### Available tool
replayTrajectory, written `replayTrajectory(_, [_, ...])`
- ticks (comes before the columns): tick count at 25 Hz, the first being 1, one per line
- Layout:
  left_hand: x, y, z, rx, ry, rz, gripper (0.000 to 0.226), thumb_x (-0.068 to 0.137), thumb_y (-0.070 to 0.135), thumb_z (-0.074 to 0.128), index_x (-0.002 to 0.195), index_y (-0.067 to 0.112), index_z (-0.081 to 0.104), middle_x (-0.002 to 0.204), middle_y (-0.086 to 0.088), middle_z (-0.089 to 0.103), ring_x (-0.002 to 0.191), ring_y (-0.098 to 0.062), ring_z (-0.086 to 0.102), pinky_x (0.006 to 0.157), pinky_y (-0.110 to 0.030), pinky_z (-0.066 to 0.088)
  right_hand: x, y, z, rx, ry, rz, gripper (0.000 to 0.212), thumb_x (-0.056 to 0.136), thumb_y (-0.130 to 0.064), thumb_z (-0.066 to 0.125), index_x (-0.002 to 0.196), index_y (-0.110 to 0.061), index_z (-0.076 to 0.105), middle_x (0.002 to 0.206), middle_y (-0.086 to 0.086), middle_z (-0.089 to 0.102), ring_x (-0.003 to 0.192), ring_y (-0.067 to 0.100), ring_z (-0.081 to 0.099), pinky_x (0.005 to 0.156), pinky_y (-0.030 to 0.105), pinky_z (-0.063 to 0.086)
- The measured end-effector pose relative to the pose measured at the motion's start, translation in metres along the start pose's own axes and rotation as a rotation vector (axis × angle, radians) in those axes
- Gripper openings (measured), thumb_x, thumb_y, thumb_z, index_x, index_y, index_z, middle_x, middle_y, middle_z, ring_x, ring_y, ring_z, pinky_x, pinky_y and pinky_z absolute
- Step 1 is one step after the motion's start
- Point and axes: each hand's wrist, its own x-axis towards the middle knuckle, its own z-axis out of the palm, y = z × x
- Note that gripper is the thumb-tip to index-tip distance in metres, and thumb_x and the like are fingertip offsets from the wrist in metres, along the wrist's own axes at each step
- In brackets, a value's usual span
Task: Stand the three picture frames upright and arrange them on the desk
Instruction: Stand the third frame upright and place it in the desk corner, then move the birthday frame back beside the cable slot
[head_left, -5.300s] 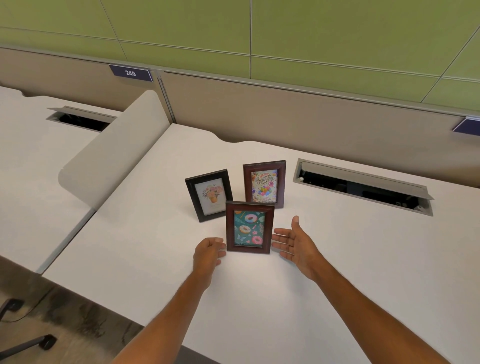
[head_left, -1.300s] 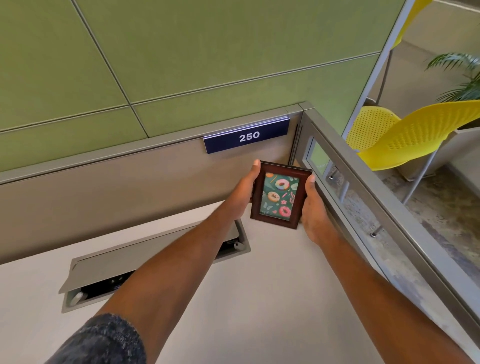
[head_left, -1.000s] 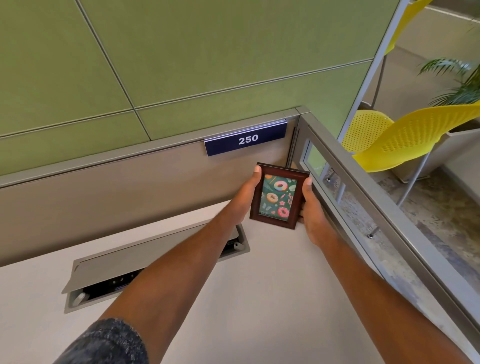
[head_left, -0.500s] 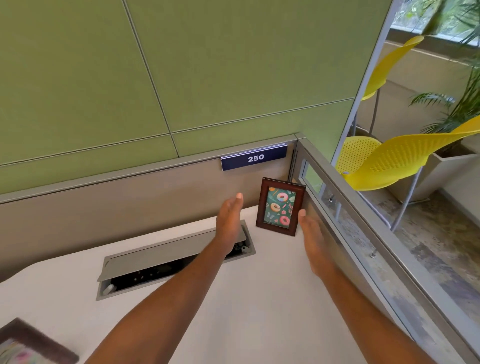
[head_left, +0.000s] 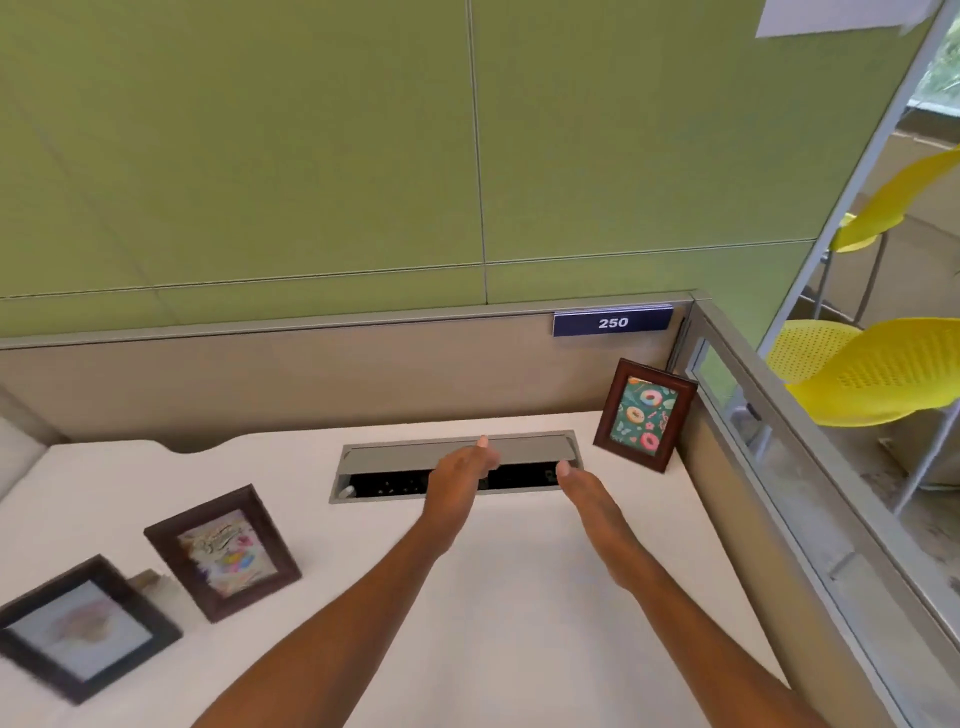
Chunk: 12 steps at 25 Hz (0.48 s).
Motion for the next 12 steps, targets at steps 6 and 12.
replayTrajectory(6, [-0.057, -0.033, -0.08, -0.067, 0.151, -0.082, 0.047, 0.107, 0.057, 0.057, 0.103, 0.02, 0.085, 0.104, 0.0, 0.086, 0.107, -0.02, 0.079, 0.099, -0.034, 0.055, -0.024, -0.012, 0.076, -0.073, -0.198, -0.005, 0.097, 0.089, -0.091, 0.048, 0.165, -0.03, 0.044, 0.169, -0.007, 0.045, 0.15, 0.014, 0.043, 0.115, 0.037, 0.033])
replayTrajectory(12, [-0.088, -0.073, -0.165, -0.177, 0.325, -0.158, 0.052, 0.108, 0.058, 0.052, 0.102, 0.017, 0.084, 0.101, -0.002, 0.086, 0.106, -0.023, 0.079, 0.093, -0.036, 0.055, -0.047, -0.026, 0.153, -0.116, -0.318, 0.013, 0.09, 0.086, -0.094, 0.047, 0.158, -0.039, 0.048, 0.149, -0.021, 0.048, 0.136, 0.007, 0.042, 0.11, 0.037, 0.03])
